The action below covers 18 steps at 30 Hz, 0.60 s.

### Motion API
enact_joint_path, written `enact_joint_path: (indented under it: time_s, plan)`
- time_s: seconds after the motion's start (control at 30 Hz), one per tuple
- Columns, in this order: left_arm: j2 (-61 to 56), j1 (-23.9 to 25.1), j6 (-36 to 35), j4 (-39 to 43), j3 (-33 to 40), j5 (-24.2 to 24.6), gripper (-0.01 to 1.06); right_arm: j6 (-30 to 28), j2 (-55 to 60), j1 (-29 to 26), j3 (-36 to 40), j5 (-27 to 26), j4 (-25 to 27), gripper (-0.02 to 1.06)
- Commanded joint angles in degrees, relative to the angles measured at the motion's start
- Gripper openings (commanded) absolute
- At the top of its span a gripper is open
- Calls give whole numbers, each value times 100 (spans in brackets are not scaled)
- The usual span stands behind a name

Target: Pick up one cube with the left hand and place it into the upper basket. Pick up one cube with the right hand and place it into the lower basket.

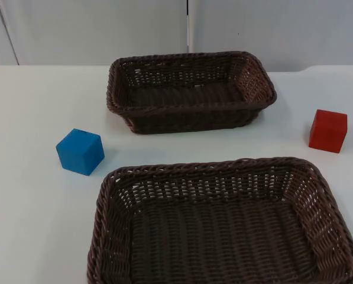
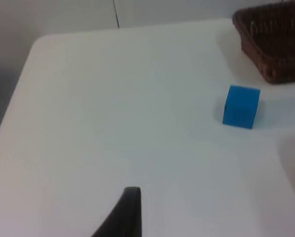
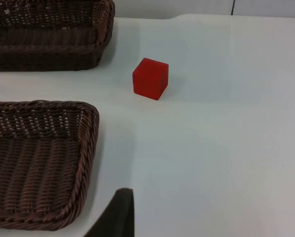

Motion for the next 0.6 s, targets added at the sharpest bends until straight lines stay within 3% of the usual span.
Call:
enact_joint_path:
  time_s: [0.0,0.57]
  plan:
    - [50,-27,-35,0,-103,-146,105,-22,-26,14,1,-31,12,105]
    - [1121,-27,-35,-116,-402,-844,105,-22,-26,14,1,-20,12,105]
